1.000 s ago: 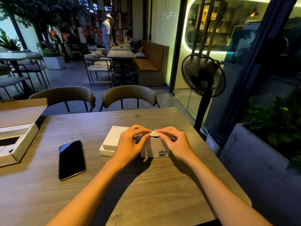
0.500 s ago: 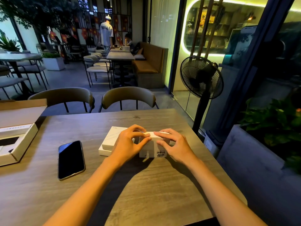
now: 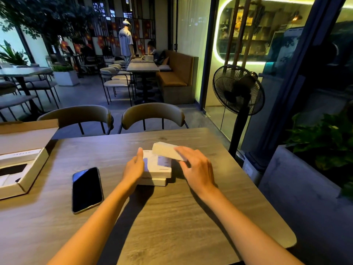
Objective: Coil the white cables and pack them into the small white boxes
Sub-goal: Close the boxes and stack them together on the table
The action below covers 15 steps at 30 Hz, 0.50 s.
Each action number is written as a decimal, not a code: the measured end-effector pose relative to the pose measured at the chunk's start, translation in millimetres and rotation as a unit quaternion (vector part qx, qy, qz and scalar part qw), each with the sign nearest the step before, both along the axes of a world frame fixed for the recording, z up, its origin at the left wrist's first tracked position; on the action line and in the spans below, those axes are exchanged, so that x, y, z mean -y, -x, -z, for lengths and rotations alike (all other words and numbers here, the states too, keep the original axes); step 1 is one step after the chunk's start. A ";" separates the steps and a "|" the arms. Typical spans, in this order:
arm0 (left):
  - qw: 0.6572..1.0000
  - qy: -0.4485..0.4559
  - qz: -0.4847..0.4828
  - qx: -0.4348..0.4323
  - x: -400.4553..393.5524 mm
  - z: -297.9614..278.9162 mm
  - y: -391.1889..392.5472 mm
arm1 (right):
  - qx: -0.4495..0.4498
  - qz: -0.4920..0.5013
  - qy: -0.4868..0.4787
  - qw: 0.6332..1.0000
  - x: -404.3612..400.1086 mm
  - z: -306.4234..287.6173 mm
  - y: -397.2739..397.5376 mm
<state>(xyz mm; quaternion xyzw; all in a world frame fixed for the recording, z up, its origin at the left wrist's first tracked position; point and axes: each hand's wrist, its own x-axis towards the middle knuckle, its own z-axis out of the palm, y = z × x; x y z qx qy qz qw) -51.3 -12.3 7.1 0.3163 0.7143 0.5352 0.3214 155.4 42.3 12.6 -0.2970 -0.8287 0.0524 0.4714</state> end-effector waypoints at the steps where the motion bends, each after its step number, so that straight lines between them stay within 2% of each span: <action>1: 0.999 -0.001 -0.004 0.033 -5.0 0.3 -3.1 | 0.032 -0.009 -0.026 0.999 3.3 2.4 4.1; 4: 0.994 -0.016 0.003 0.105 -11.5 5.8 -8.9 | 0.103 -0.026 -0.019 0.994 6.9 10.6 6.3; 7: 0.993 -0.016 0.043 0.105 -11.2 14.5 -8.5 | 0.122 -0.044 0.083 0.988 2.9 17.6 -2.4; 10: 0.993 -0.026 0.067 0.092 -10.7 13.8 -10.6 | 0.038 -0.040 0.241 0.969 -2.1 16.2 -9.4; 11: 0.993 -0.028 0.073 0.093 -12.1 13.0 -13.7 | -0.014 -0.042 0.317 0.947 -5.2 14.1 -8.9; 13: 0.991 -0.031 0.094 0.090 -12.8 13.3 -17.6 | -0.092 -0.062 0.471 0.875 -11.6 10.0 -4.4; 15: 0.987 -0.034 0.112 0.109 -13.4 16.6 -24.9 | -0.124 -0.090 0.551 0.820 -18.4 11.2 2.3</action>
